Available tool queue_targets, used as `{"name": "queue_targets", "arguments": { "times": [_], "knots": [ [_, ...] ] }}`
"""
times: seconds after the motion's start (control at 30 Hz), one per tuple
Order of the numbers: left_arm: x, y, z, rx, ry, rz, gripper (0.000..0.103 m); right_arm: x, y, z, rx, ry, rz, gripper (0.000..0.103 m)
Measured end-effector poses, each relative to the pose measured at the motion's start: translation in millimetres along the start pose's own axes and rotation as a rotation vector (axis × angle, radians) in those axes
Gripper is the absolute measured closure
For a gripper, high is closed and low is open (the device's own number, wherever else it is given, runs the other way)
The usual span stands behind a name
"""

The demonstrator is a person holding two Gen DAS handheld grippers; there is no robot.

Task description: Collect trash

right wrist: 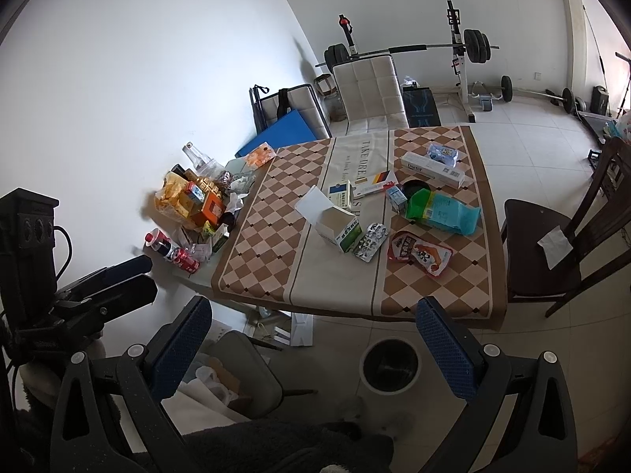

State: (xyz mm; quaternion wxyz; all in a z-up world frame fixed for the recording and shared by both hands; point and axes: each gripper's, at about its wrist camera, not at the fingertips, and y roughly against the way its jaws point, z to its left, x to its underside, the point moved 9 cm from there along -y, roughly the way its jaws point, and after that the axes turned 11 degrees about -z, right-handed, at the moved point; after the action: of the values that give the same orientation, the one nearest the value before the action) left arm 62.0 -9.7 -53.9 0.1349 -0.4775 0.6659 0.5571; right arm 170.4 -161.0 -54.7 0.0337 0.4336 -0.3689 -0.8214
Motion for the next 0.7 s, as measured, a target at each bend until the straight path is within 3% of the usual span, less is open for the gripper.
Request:
{"name": "queue_targets", "arguments": {
  "times": [0.7],
  "knots": [
    [-5,3,-6,0.003,-0.005,-0.01,0.0,4,12,15,-0.008,0.004,-0.005,0.0]
  ]
}}
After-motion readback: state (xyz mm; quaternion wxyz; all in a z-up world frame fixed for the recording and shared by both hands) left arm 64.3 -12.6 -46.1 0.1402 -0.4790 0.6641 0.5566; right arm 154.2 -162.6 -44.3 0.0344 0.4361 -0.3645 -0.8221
